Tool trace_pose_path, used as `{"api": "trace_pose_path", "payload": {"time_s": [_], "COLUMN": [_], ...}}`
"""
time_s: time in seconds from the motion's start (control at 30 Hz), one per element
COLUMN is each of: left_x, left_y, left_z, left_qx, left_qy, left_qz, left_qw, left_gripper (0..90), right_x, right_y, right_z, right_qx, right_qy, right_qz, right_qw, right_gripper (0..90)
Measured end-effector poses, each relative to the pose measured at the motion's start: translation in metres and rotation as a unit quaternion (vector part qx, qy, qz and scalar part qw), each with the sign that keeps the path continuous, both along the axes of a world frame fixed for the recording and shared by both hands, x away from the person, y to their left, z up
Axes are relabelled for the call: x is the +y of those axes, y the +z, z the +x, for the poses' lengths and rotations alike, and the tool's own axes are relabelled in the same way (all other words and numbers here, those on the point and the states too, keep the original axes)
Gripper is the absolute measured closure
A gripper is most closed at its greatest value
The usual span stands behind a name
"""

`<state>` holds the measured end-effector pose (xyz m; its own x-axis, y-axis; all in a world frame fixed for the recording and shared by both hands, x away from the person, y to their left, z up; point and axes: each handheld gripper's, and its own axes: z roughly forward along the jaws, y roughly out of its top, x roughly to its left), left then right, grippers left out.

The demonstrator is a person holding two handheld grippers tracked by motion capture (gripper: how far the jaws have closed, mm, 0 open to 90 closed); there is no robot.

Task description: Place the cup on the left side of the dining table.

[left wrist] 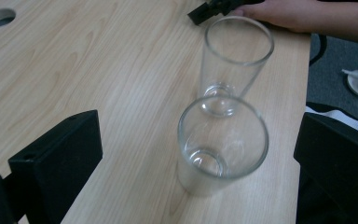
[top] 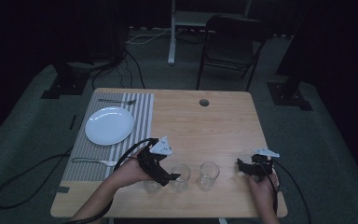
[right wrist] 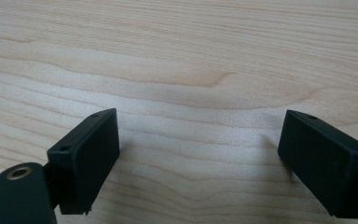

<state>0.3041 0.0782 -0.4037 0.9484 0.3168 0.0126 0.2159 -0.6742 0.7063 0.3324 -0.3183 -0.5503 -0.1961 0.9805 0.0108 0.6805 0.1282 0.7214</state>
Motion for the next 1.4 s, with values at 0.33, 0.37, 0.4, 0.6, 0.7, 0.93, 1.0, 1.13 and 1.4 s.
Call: {"api": "trace_pose_path", "payload": {"time_s": [0.33,0.37,0.4,0.6,0.7,0.93,1.0,1.13,1.4], "left_x": [-0.026,-0.03,-0.033,-0.056,-0.065,-0.088,-0.094,-0.103,-0.12], "left_y": [0.01,0.01,0.009,0.004,0.001,-0.008,-0.01,-0.011,-0.016], "left_z": [0.003,0.004,0.004,0.004,0.005,0.008,0.009,0.01,0.015], "left_qx": [-0.004,-0.003,-0.001,0.002,0.002,0.016,0.018,0.019,0.029], "left_qy": [-0.026,-0.028,-0.033,-0.055,-0.063,-0.08,-0.088,-0.093,-0.094], "left_qz": [0.016,0.018,0.023,0.043,0.057,0.087,0.091,0.098,0.128], "left_qw": [0.9995,0.9994,0.9992,0.9976,0.9964,0.9929,0.9917,0.9907,0.9869], "left_gripper": [1.4,1.4,1.4,1.4,1.4,1.4,1.5,5.6,8.6], "right_x": [0.0,0.0,0.0,0.0,0.0,0.0,0.0,0.0,0.0], "right_y": [0.0,0.0,0.0,0.0,0.0,0.0,0.0,0.0,0.0], "right_z": [0.0,0.0,0.0,0.0,0.0,0.0,0.0,0.0,0.0], "right_qx": [0.0,0.0,0.0,0.0,0.0,0.0,0.0,0.0,0.0], "right_qy": [0.0,0.0,0.0,0.0,0.0,0.0,0.0,0.0,0.0], "right_qz": [0.0,0.0,0.0,0.0,0.0,0.0,0.0,0.0,0.0], "right_qw": [1.0,1.0,1.0,1.0,1.0,1.0,1.0,1.0,1.0], "right_gripper": [12.1,12.1,12.2,12.2,12.2,12.2,12.2,12.2,12.2]}}
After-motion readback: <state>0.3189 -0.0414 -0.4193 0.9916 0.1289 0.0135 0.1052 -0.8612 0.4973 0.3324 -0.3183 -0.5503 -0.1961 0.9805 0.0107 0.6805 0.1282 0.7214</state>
